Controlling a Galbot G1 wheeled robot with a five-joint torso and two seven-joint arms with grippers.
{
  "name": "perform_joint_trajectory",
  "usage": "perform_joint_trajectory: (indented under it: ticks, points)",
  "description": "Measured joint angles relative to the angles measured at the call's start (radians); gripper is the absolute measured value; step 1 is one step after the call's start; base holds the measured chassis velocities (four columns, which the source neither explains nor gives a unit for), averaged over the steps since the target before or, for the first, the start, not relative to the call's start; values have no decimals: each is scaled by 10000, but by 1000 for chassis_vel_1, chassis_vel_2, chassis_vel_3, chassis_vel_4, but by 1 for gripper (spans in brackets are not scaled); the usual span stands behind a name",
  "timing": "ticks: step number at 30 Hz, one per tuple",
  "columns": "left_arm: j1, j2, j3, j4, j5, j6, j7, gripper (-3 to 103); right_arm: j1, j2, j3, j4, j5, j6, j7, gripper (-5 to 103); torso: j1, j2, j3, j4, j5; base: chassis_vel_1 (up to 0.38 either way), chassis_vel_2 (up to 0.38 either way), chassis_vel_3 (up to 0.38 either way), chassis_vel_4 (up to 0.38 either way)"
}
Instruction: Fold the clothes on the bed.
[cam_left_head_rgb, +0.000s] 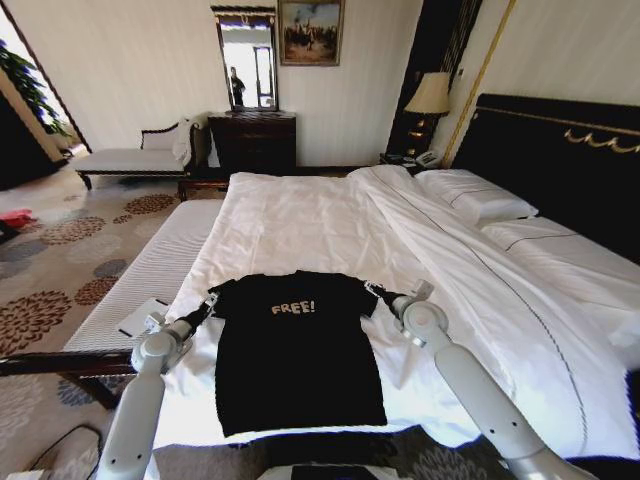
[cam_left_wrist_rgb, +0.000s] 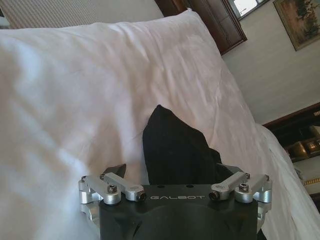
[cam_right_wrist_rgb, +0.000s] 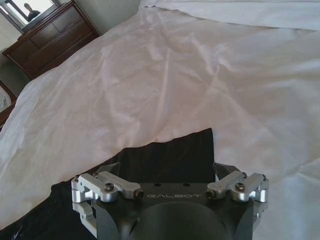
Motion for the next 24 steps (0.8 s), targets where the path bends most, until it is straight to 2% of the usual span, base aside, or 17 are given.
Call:
perform_joint_trajectory:
  ticks: [12,18,24]
  points:
    - [-227,-721,556,203,199,-187,246,100,29,-9,-85,-58,-35,0,-3,100,1,0,0,-2,1,0,0,0,0]
    - [-193,-735,493,44,180,-293,297,100,-50,-62,20,-46,-35,0,-17,100,0,0,0,-3,-2,0,0,0,0]
    - [-122,-458,214,-292,-152,-440,328,100,-52,-64,19,-32,-35,0,-22,100,0,0,0,0,-1,0,0,0,0]
